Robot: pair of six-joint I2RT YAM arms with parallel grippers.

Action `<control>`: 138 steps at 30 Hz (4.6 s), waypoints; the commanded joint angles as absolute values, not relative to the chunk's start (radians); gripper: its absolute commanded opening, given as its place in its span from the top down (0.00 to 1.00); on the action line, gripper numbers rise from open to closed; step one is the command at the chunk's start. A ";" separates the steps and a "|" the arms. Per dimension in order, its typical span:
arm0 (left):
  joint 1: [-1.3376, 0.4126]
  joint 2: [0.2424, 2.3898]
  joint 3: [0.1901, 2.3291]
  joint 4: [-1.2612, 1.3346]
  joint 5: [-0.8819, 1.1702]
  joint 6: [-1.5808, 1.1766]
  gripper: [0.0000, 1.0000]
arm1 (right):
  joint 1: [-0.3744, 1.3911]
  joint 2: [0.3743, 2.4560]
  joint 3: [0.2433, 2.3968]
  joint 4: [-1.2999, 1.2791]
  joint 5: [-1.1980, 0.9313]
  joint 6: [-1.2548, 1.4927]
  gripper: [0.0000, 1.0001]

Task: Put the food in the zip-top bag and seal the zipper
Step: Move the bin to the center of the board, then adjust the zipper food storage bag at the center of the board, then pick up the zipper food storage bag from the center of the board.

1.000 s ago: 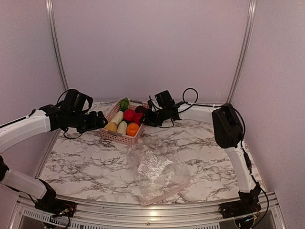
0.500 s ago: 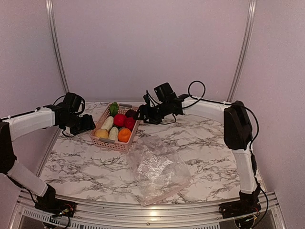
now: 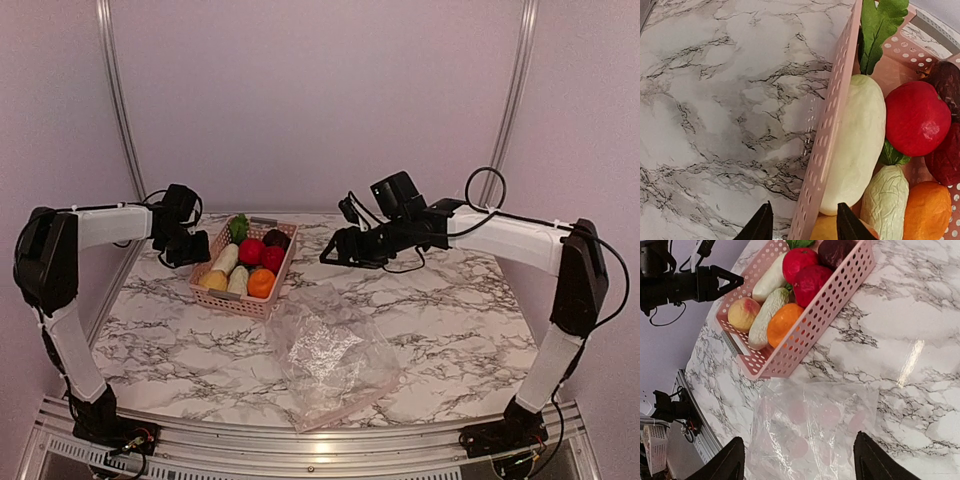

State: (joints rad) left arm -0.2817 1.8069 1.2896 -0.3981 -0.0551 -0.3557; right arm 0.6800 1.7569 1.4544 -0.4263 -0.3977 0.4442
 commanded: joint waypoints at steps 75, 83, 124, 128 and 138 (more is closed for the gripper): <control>-0.348 1.397 1.217 -0.521 -0.280 -0.247 0.57 | 0.519 1.225 0.744 -0.280 -0.117 0.599 0.82; -0.463 1.359 1.238 -0.449 -0.319 -0.215 0.53 | 0.544 1.243 0.919 -0.625 -0.100 0.451 0.42; -0.551 1.248 1.057 -0.305 -0.304 -0.104 0.48 | 1.195 1.813 1.232 -1.028 0.368 0.130 0.48; -0.551 1.228 1.035 -0.300 -0.296 -0.117 0.48 | 1.194 1.820 1.234 -1.026 0.398 0.120 0.51; -0.551 1.185 0.984 -0.283 -0.307 -0.171 0.48 | 1.187 1.878 1.249 -0.988 0.440 0.045 0.66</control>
State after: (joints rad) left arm -0.5480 1.2114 1.0046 -0.3069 -0.2989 -0.1345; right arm 1.1900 1.8481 1.2114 -1.0096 0.4114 0.0769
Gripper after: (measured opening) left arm 0.525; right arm 0.381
